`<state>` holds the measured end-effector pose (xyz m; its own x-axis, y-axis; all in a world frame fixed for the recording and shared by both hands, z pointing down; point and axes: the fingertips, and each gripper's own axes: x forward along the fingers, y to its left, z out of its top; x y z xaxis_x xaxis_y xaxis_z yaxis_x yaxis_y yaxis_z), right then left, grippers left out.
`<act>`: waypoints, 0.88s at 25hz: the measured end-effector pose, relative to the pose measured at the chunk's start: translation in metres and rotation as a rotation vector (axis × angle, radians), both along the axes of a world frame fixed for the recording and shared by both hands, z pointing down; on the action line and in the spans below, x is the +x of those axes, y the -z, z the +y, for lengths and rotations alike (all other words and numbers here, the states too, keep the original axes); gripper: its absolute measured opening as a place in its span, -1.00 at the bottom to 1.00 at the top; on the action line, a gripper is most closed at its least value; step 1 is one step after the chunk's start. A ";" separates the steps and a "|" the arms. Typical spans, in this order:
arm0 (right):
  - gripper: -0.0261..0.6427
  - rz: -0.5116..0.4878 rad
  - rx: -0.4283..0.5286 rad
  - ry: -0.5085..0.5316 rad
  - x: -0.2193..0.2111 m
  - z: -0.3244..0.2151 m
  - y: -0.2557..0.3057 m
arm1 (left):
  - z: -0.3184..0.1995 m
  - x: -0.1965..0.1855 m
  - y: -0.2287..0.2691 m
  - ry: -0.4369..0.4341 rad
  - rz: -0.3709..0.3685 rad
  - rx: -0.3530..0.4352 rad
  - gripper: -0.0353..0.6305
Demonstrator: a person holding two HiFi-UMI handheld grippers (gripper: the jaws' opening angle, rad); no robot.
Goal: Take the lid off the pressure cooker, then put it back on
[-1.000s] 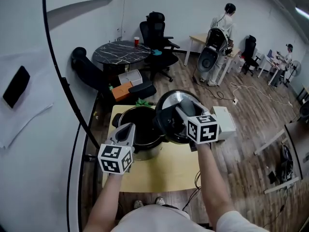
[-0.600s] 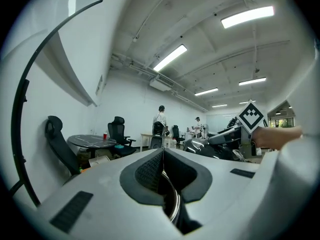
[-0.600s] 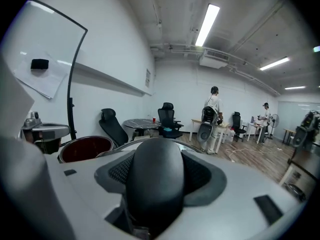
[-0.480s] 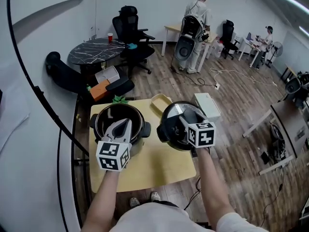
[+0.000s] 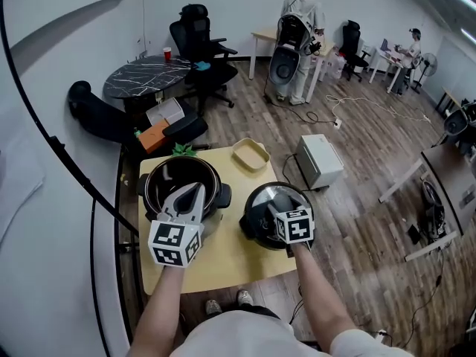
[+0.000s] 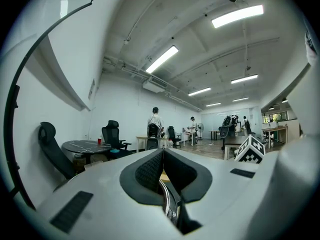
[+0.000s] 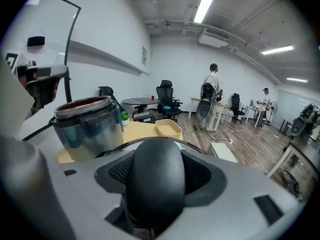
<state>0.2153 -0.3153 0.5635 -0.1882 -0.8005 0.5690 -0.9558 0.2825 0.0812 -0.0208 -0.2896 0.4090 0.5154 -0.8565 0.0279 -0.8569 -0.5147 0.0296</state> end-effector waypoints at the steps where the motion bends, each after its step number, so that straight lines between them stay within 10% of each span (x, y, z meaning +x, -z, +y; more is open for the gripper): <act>1: -0.10 0.007 -0.004 0.007 -0.003 0.002 -0.010 | 0.001 -0.001 -0.001 0.003 0.000 -0.002 -0.85; 22: -0.10 0.001 -0.071 0.025 -0.020 0.011 -0.094 | 0.012 -0.016 -0.007 0.037 -0.011 -0.030 -0.85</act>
